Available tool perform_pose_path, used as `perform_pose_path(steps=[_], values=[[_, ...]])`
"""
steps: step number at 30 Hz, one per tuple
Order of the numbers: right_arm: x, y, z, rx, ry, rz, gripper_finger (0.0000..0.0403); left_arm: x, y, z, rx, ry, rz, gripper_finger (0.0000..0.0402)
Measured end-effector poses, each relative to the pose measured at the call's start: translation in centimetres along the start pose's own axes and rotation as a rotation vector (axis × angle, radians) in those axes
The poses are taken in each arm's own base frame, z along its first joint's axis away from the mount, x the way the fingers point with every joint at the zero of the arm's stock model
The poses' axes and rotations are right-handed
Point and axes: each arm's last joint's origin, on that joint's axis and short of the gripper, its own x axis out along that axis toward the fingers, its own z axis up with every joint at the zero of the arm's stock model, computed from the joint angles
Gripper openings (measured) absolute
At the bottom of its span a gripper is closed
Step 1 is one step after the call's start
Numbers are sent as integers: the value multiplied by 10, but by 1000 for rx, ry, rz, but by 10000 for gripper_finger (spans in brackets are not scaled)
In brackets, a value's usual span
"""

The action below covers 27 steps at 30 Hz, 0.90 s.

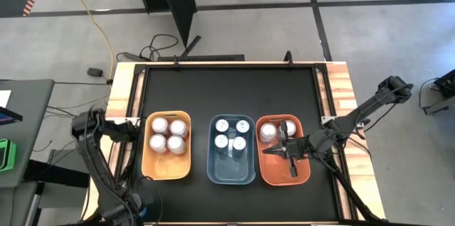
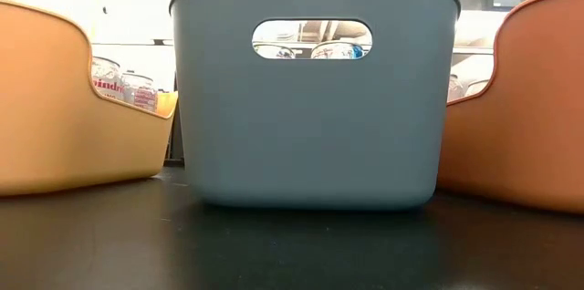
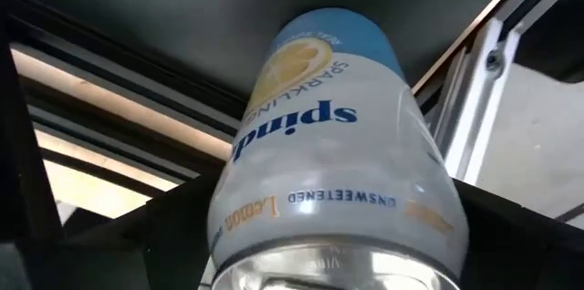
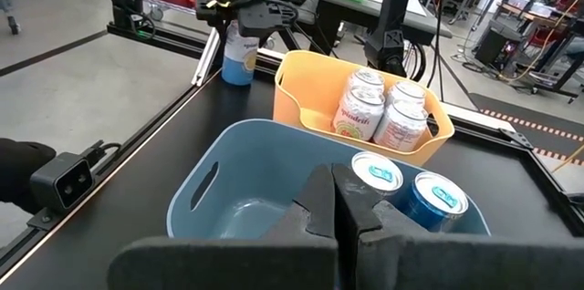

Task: Sort soda cans
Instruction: Put the blue-white soda can into the orange bin

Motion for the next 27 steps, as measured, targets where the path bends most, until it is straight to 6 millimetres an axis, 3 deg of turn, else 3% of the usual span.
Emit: perform_pose_path(steps=[6,11,20,27], values=[[0,0,0,1,-1,0,4,6,-2,-2,54,-31,18,344],[0,0,0,3,-2,-1,4,6,-1,-2,62,-46,19,295],[0,0,0,3,-2,-1,4,4,-2,2,48,-37,10,294],[-1,1,5,6,-14,2,4,-20,1,14,15,-37,-62,294]])
